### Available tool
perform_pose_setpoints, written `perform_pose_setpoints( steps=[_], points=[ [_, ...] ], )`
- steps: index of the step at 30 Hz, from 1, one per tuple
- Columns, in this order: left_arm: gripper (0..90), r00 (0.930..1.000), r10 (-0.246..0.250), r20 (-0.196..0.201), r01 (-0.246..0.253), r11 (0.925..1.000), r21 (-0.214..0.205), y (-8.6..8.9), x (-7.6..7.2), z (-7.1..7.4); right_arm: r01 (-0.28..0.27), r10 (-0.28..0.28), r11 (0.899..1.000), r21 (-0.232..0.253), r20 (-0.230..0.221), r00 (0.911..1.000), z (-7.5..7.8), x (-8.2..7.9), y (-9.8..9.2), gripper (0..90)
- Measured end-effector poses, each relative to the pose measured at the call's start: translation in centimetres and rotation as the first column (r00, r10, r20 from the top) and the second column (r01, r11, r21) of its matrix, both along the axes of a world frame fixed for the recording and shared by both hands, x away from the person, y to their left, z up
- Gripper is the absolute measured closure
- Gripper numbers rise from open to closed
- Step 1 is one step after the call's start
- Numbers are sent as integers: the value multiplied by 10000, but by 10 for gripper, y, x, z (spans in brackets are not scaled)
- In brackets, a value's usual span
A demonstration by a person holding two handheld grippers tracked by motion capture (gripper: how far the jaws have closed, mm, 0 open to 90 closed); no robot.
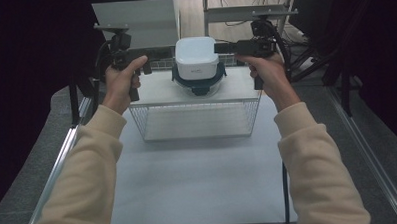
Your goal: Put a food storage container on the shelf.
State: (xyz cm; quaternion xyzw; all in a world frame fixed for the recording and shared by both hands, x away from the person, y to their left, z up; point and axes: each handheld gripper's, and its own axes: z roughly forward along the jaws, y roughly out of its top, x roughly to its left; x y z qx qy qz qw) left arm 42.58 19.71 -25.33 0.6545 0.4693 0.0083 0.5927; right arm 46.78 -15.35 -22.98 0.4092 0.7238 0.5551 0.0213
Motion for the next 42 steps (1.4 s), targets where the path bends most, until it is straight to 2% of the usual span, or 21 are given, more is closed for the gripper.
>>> perform_pose_setpoints(
  steps=[6,8,10,13,17,20,22,23,25,28,29,33,36,39,42],
  points=[
    [243,9982,-236,554,200,9977,652,6,-25,0,-102,145,9982,-583,752,9971,4,-23,-8,276],
    [239,9970,-238,732,183,9971,745,8,-34,-1,-177,228,9981,-584,880,9959,1,-30,-12,273],
    [232,9962,-157,861,69,9948,1016,9,-43,-4,-227,282,9982,-547,1020,9944,-3,-37,-16,270],
    [227,9950,-259,960,145,9929,1178,9,-55,-10,-306,386,9972,-680,1186,9922,-12,-50,-23,264],
    [228,9934,-350,1089,183,9884,1508,7,-77,-22,-279,396,9964,-799,1484,9881,-23,-63,-34,257],
    [227,9898,-294,1397,23,9817,1906,8,-95,-34,-180,319,9962,-852,1641,9859,-33,-75,-40,251],
    [228,9875,-233,1556,-79,9804,1971,9,-106,-45,-212,374,9951,-965,1693,9849,-43,-88,-43,236],
    [236,9855,-24,1695,-307,9808,1925,10,-114,-52,-198,381,9939,-1082,1695,9848,-48,-94,-44,223],
    [254,9845,68,1754,-414,9800,1945,11,-122,-61,-218,417,9931,-1152,1727,9841,-58,-107,-46,211],
    [250,9848,241,1720,-612,9749,2140,13,-138,-81,23,280,9885,-1514,1980,9798,-75,-125,-50,202],
    [249,9858,282,1655,-626,9765,2064,14,-142,-88,117,216,9869,-1612,2033,9789,-84,-132,-52,202],
    [246,9911,275,1301,-554,9747,2167,15,-158,-114,79,249,9860,-1666,1937,9807,-110,-149,-62,204],
    [243,9954,158,942,-396,9656,2568,13,-166,-135,128,194,9845,-1750,1808,9833,-130,-158,-69,204],
    [240,9980,220,593,-368,9646,2613,14,-173,-156,128,184,9813,-1918,1601,9869,-149,-165,-75,204],
    [237,9992,185,362,-280,9588,2826,14,-177,-173,130,165,9777,-2095,1382,9903,-169,-170,-80,205]
  ],
)
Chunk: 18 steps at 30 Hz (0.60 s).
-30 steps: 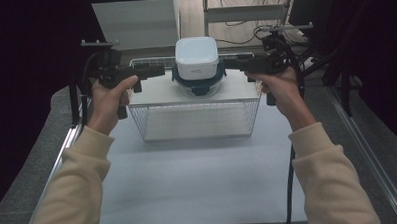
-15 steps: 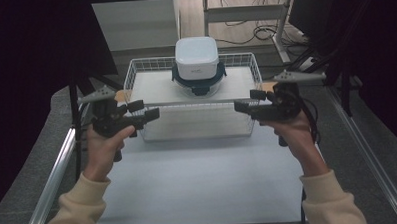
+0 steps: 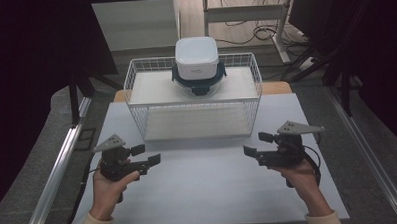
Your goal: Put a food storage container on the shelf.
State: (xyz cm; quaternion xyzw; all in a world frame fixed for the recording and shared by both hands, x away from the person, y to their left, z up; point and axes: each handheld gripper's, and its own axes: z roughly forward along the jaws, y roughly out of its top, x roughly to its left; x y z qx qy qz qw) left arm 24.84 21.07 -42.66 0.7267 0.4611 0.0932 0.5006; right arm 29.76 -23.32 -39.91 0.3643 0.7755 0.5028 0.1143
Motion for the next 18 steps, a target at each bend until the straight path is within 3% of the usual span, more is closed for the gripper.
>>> perform_pose_setpoints(
  steps=[1,4,6,8,10,12,18],
  points=[
    [237,10000,82,-26,-82,10000,54,1,-2,-6,55,-56,10000,-37,-38,10000,-5,-1,-1,207],
    [244,9987,270,-421,-285,9989,-373,6,-7,-28,173,-184,9994,-304,-384,9991,-25,-7,-6,217],
    [239,9970,254,-737,-262,9996,-103,7,-7,-40,170,-195,9989,-436,-595,9980,-37,-8,-7,217],
    [241,9958,424,-813,-406,9989,243,8,-7,-48,233,-277,9977,-632,-699,9972,-48,-8,-7,219],
    [241,9954,522,-808,-487,9978,441,8,-6,-53,197,-259,9969,-762,-815,9963,-54,-9,-6,219],
    [241,9947,573,-851,-545,9979,357,10,-5,-54,157,-234,9956,-923,-833,9963,-60,-9,-4,219],
    [241,9960,593,-664,-570,9977,362,10,-5,-51,146,-211,9972,-729,-888,9958,-62,-9,-6,219]
  ],
)
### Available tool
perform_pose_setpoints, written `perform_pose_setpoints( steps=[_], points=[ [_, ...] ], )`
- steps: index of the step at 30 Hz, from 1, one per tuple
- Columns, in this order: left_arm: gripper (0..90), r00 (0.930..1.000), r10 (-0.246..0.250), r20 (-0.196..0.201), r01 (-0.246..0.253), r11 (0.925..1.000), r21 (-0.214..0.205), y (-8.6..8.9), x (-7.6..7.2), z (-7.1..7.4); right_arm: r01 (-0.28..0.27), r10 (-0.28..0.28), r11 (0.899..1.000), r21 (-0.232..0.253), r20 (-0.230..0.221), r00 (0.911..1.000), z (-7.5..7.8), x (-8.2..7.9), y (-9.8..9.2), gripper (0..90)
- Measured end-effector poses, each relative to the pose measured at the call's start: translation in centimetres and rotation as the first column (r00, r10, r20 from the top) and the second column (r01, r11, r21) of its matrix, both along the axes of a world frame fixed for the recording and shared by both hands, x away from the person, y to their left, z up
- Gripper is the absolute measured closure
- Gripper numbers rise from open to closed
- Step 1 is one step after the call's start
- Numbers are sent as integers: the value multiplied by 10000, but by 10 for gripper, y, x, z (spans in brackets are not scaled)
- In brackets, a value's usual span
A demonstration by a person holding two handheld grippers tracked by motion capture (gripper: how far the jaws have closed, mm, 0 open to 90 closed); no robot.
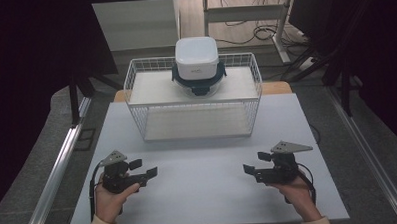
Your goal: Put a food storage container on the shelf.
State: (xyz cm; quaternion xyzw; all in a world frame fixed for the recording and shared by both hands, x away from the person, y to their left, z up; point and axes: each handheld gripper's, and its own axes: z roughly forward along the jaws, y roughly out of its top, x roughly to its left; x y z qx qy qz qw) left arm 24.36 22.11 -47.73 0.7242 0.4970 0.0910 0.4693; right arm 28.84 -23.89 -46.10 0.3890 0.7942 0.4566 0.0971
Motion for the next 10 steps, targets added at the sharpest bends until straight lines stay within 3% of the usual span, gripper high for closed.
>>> perform_pose_setpoints(
  steps=[10],
  points=[
    [234,9999,-119,5,119,9999,35,-4,6,2,87,-89,9999,74,229,9997,6,0,1,203]
  ],
)
